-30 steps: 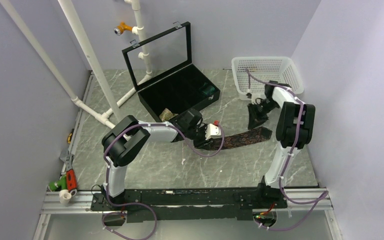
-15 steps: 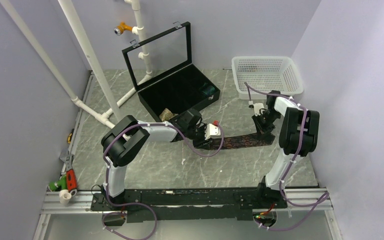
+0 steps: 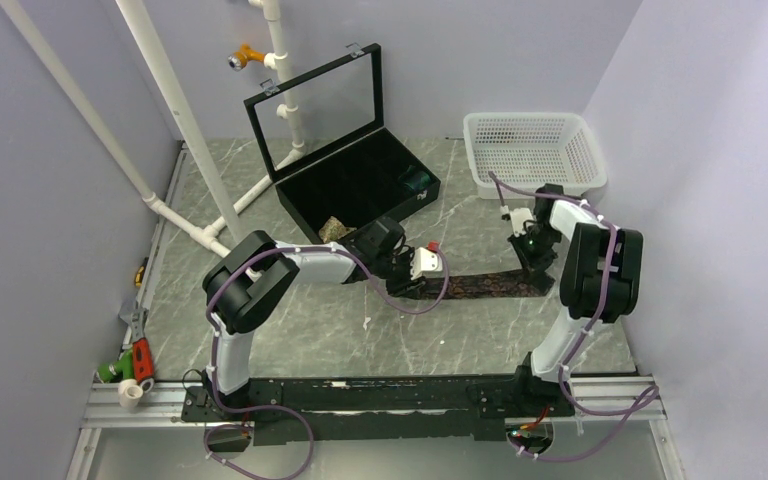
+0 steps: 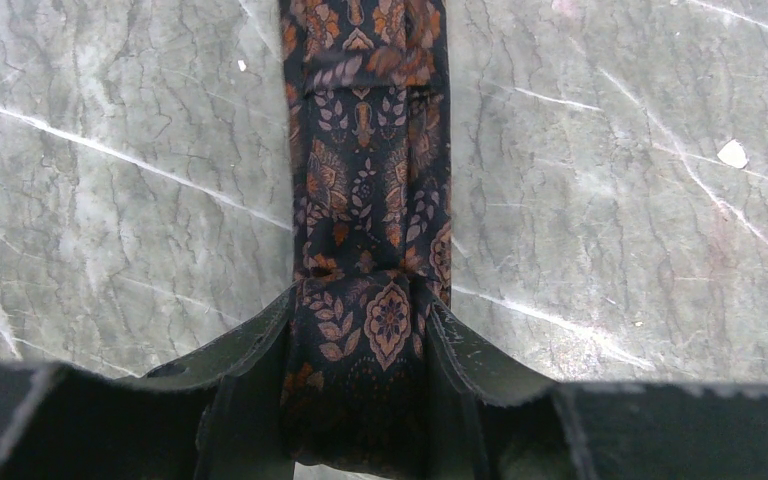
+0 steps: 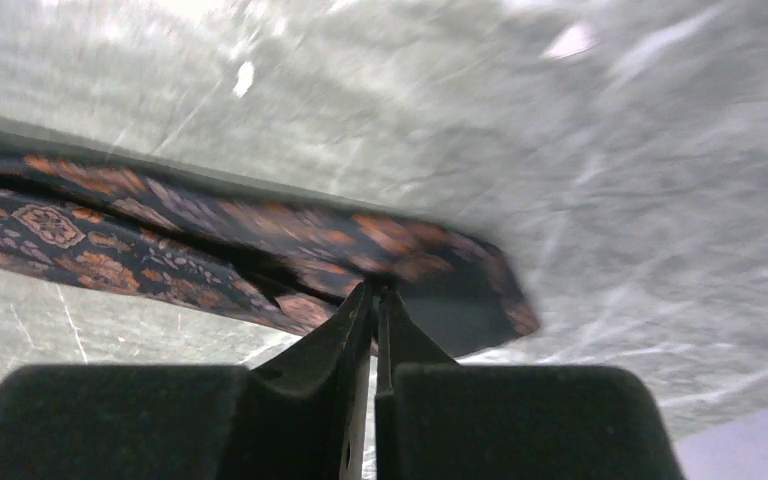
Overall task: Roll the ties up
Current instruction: Place the tie at the center of the board.
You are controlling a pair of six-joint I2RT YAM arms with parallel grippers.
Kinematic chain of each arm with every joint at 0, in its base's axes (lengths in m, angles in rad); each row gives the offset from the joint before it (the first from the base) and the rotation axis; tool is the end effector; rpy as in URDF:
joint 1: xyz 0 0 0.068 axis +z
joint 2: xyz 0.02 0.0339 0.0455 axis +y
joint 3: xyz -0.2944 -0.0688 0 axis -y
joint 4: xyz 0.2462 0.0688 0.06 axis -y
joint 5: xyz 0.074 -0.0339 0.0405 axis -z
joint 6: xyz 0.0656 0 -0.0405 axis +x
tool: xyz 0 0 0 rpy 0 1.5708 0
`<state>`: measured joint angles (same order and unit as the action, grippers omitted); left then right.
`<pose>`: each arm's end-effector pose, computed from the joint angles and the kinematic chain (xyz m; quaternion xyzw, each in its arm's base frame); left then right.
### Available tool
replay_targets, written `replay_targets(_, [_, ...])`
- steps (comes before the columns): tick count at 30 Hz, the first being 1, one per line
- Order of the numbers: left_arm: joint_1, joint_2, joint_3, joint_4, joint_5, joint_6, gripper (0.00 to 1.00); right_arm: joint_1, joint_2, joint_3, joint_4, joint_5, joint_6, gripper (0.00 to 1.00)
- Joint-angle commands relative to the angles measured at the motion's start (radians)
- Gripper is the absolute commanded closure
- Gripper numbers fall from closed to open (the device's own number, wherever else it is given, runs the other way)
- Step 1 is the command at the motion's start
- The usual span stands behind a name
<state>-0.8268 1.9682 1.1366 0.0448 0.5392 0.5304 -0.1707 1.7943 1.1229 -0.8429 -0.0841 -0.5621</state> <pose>0.2706 -0.3437 0.1512 0.6383 0.6295 -0.2978 0.3279 0.3194 -0.0495 0.1553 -0.1954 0.9794 0.0291 0.0414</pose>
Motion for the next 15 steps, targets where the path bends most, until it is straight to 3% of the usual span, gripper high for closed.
replay_targets(1, [0.002, 0.084, -0.060, -0.252, -0.154, 0.031, 0.84, -0.016, -0.005, 0.172, -0.108, -0.042, 0.025, 0.86])
replay_targets(6, [0.002, 0.081, -0.065, -0.251, -0.158, 0.021, 0.83, -0.015, -0.082, 0.300, -0.316, -0.319, 0.086, 0.63])
replay_targets(9, [0.002, 0.079, -0.067, -0.239, -0.151, 0.007, 0.83, -0.013, -0.095, 0.315, -0.355, -0.504, 0.165, 0.55])
replay_targets(12, [0.003, 0.078, -0.076, -0.228, -0.138, -0.004, 0.82, 0.020, -0.069, 0.266, -0.292, -0.702, 0.310, 0.53])
replay_targets(15, [0.003, 0.083, -0.085, -0.217, -0.133, -0.018, 0.80, 0.104, -0.061, 0.166, -0.130, -0.793, 0.445, 0.47])
